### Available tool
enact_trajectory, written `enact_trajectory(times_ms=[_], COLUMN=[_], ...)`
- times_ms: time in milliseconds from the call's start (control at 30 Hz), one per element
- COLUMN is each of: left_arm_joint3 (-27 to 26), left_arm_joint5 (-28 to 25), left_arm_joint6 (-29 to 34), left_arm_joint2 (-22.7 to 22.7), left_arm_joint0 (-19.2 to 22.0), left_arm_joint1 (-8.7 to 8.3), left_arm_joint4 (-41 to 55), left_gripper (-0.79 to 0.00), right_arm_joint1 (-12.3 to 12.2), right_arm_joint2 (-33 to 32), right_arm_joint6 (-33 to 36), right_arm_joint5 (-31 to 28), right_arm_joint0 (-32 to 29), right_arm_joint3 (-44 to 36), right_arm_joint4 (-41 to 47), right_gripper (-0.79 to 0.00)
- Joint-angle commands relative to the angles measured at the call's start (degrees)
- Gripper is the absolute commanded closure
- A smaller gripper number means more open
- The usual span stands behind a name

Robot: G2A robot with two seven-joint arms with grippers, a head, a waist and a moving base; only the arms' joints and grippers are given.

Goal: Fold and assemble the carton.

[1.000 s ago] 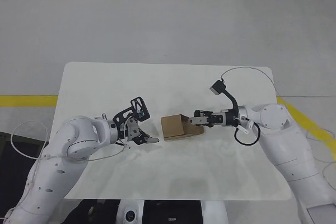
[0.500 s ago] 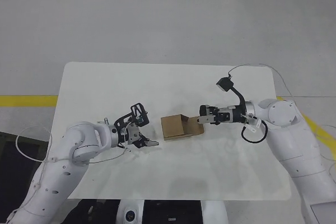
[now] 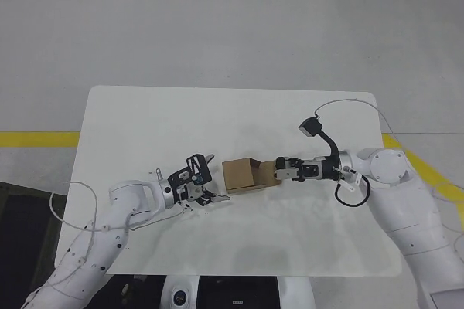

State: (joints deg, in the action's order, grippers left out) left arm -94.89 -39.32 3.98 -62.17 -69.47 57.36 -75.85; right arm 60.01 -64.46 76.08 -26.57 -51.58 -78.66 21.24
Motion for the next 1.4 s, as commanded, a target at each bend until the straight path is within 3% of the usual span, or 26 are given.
enact_trajectory(times_ms=[0,33,67,133,300,633,833,1033,1133,1367], left_arm_joint3=[1.5,2.1,2.7,3.6,5.0,8.0,9.5,10.0,10.2,10.7], left_arm_joint5=[0.6,1.0,1.6,2.8,3.3,0.6,0.6,-0.5,-0.4,-1.0], left_arm_joint6=[-1.2,-1.6,-1.9,-2.6,-3.0,-3.3,-2.6,-2.3,-2.5,-2.7], left_arm_joint2=[2.2,2.9,3.5,4.2,5.6,6.1,5.3,6.0,6.2,6.2], left_arm_joint0=[1.3,1.8,2.2,3.0,4.5,7.0,8.1,8.8,9.1,9.7], left_arm_joint1=[0.61,0.87,1.09,1.5,2.17,2.66,2.79,3.19,3.38,3.64], left_arm_joint4=[0.2,0.4,0.5,0.9,0.9,0.1,0.2,1.3,1.6,1.7], left_gripper=[-0.785,-0.785,-0.785,-0.785,-0.785,-0.785,-0.785,-0.785,-0.785,-0.785], right_arm_joint1=[-0.2,-0.3,-0.4,-0.7,-1.3,-1.3,-1.6,-1.8,-1.7,-1.7], right_arm_joint2=[-0.4,-0.6,-0.9,-1.3,-2.4,-2.3,-0.6,1.7,2.1,2.1], right_arm_joint6=[0.3,0.2,0.0,0.2,1.0,0.8,-0.3,-3.2,-6.9,-6.9], right_arm_joint5=[0.1,0.2,0.2,0.3,-0.6,-0.4,5.6,10.8,10.3,10.3], right_arm_joint0=[0.1,0.1,0.2,0.3,1.2,1.0,-3.8,-6.6,-7.4,-7.4], right_arm_joint3=[-0.4,-0.6,-0.8,-1.4,-3.0,-3.1,-6.6,-9.1,-10.2,-10.2], right_arm_joint4=[-1.0,-1.6,-2.4,-4.6,-9.0,-9.1,-9.7,-17.6,-17.8,-17.8], right_gripper=[-0.785,-0.705,-0.434,0.0,0.0,0.0,0.0,0.0,0.0,0.0])
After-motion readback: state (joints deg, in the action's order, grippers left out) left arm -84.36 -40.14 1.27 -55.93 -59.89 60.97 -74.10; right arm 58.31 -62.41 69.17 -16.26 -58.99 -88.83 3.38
